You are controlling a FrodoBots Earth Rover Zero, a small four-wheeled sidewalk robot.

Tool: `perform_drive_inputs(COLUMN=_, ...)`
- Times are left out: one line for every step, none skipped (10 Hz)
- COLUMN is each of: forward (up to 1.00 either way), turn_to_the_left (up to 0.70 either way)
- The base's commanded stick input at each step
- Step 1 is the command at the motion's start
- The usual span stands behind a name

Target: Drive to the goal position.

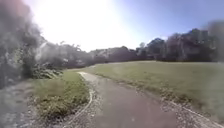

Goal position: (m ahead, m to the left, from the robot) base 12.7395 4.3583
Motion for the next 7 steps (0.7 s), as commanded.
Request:
perform_drive_inputs(forward=0.5, turn_to_the_left=0.0)
perform_drive_inputs(forward=0.5, turn_to_the_left=0.0)
perform_drive_inputs(forward=0.5, turn_to_the_left=0.0)
perform_drive_inputs(forward=0.5, turn_to_the_left=0.0)
perform_drive_inputs(forward=0.5, turn_to_the_left=0.0)
perform_drive_inputs(forward=0.5, turn_to_the_left=0.0)
perform_drive_inputs(forward=0.5, turn_to_the_left=0.0)
